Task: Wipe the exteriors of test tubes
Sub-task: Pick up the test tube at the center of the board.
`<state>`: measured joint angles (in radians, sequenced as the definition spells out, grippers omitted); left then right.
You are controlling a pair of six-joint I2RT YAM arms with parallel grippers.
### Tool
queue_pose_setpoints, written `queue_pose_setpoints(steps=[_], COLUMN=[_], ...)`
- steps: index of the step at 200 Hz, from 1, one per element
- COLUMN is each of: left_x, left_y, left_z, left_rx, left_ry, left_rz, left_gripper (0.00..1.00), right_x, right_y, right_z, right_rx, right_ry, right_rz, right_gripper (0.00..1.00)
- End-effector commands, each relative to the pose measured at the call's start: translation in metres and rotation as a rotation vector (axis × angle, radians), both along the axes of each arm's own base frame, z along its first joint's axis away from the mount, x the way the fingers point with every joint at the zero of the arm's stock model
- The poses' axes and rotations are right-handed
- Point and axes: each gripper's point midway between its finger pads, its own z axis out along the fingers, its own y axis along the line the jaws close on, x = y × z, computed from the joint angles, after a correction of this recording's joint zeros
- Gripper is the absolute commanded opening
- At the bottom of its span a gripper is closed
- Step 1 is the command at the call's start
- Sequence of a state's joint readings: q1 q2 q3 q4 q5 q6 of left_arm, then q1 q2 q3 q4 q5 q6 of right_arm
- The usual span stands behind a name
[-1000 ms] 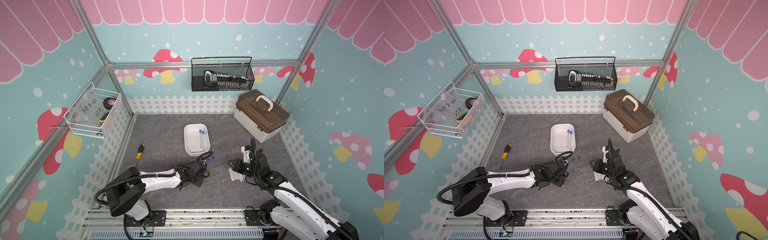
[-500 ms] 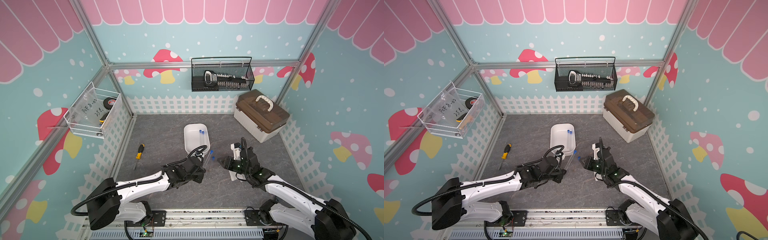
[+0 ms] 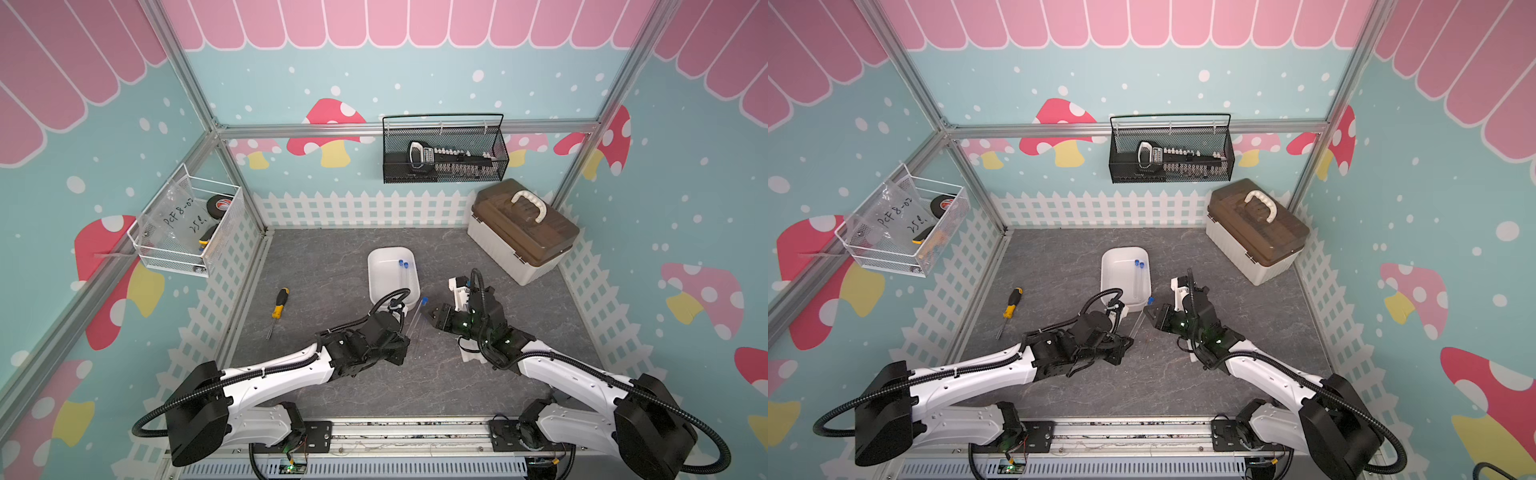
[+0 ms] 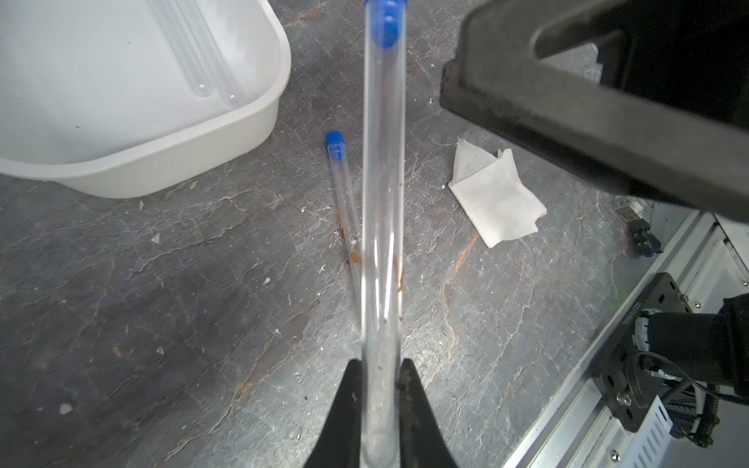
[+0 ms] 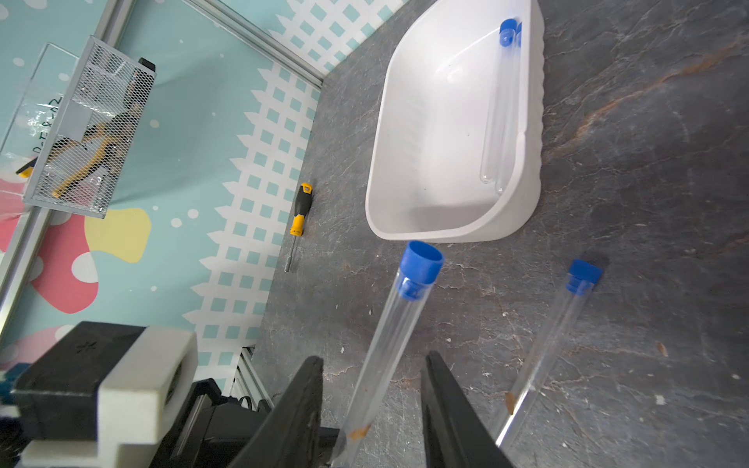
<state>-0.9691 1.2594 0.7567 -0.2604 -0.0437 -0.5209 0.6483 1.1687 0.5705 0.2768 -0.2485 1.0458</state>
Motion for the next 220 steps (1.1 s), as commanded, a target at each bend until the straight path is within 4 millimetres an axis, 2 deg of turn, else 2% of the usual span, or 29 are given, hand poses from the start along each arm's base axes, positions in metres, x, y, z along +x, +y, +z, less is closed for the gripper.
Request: queue_pose_setpoints(steps=[1,31,130,151,176,220], left_x=[0.003,0.002,-0.004,-0.003,-0.003,-0.004], left_y=[-0.004,-0.004,-0.004,-0.004,-0.004,-0.004], left_z=[0.012,0.018,0.02,0.023,0.026,0.025], left_rx=[-0.047,-0.06,-0.079,-0.085,-0.093,-0.098], left_ry=[-0.008,-0.016,-0.003,-0.008,-0.014,-0.01], left_rz=[0.008,0.005,-0.012,-0.009,-0.009,-0.01], left_gripper=[0.14,0.14,0.15,0.14,0.15,0.15], right_x=[0.006,0.006,0.022,0.024,0.026,0.029], right_y=[0.005,0.009,0.02,0.022,0.025,0.026], right_z=[0.013,0.006,0.018,0.015,0.012,0.016], right_rx=[0.032,0.027,0.053,0.051,0.057,0.071], right_ry=[-0.023,-0.005,-0.035,-0.026,-0.019,-0.022], right_rz=[-0.014,-0.005,-0.023,-0.021,-0.02,-0.024], right_gripper=[0.41,0.41,0.39,0.37,0.33,0.17])
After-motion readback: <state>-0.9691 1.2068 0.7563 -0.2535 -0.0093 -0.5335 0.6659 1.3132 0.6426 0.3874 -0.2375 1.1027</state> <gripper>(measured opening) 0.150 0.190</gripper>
